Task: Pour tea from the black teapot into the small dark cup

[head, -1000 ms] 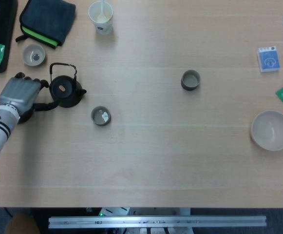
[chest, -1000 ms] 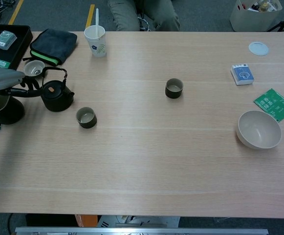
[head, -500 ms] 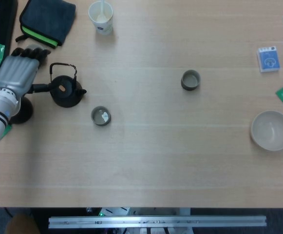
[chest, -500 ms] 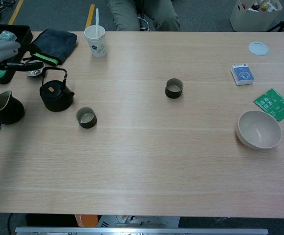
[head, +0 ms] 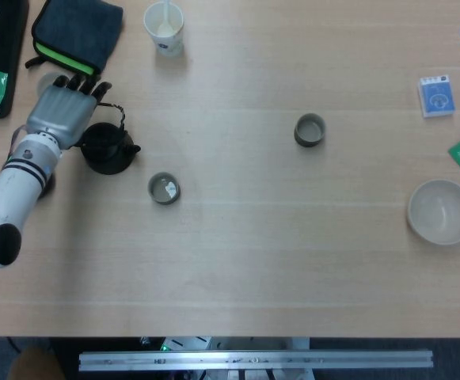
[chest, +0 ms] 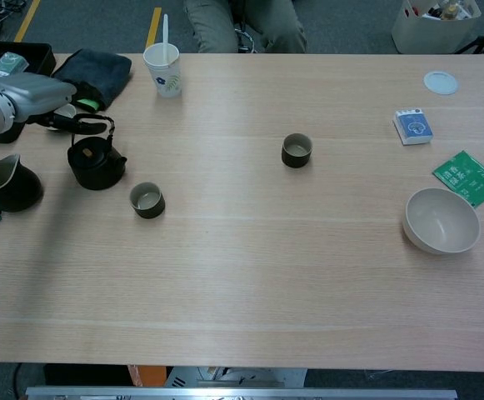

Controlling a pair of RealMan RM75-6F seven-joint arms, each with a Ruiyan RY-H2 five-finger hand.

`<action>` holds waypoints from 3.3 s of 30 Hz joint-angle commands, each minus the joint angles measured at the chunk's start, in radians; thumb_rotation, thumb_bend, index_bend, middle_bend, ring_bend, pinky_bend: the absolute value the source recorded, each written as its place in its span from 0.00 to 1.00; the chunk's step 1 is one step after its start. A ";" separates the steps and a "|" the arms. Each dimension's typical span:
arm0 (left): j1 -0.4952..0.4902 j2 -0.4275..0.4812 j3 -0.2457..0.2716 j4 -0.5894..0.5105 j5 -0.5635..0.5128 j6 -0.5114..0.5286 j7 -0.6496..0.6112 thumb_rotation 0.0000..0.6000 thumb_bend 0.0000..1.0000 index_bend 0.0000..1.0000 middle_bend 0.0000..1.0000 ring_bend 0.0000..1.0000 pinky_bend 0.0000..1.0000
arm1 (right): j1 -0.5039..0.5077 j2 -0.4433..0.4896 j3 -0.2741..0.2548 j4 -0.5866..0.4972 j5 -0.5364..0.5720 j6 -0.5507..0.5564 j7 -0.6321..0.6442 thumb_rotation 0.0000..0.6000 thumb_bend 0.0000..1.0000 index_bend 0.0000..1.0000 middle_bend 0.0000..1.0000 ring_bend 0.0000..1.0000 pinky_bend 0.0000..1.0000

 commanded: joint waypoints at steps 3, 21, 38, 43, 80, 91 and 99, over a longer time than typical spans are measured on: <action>-0.049 -0.045 0.036 0.047 -0.079 -0.007 0.085 0.12 0.20 0.02 0.07 0.03 0.11 | 0.000 -0.002 0.001 0.007 0.006 -0.004 0.006 1.00 0.21 0.26 0.30 0.21 0.31; -0.088 -0.078 0.070 0.045 -0.149 0.027 0.140 0.13 0.20 0.17 0.25 0.14 0.11 | 0.004 -0.016 0.005 0.034 0.016 -0.018 0.028 1.00 0.21 0.26 0.30 0.21 0.31; -0.036 -0.021 0.067 -0.052 0.003 0.105 0.089 0.16 0.20 0.28 0.33 0.21 0.11 | 0.010 -0.022 0.008 0.039 0.012 -0.019 0.033 1.00 0.21 0.26 0.30 0.21 0.31; -0.015 0.004 0.082 -0.085 0.060 0.137 0.097 0.17 0.20 0.30 0.34 0.21 0.11 | 0.010 -0.021 0.008 0.036 0.009 -0.018 0.031 1.00 0.21 0.26 0.30 0.21 0.31; 0.043 0.037 0.084 -0.187 0.136 0.154 0.139 0.19 0.20 0.40 0.47 0.33 0.11 | 0.001 -0.016 0.004 0.032 0.002 0.000 0.034 1.00 0.21 0.26 0.30 0.21 0.31; 0.021 0.027 0.075 -0.195 0.112 0.117 0.148 0.18 0.20 0.55 0.64 0.48 0.11 | 0.000 -0.017 0.010 0.039 0.012 0.000 0.041 1.00 0.21 0.26 0.30 0.21 0.31; 0.012 0.025 0.080 -0.194 0.102 0.097 0.140 0.18 0.20 0.59 0.68 0.52 0.11 | -0.001 -0.016 0.012 0.040 0.015 0.000 0.044 1.00 0.21 0.26 0.30 0.21 0.31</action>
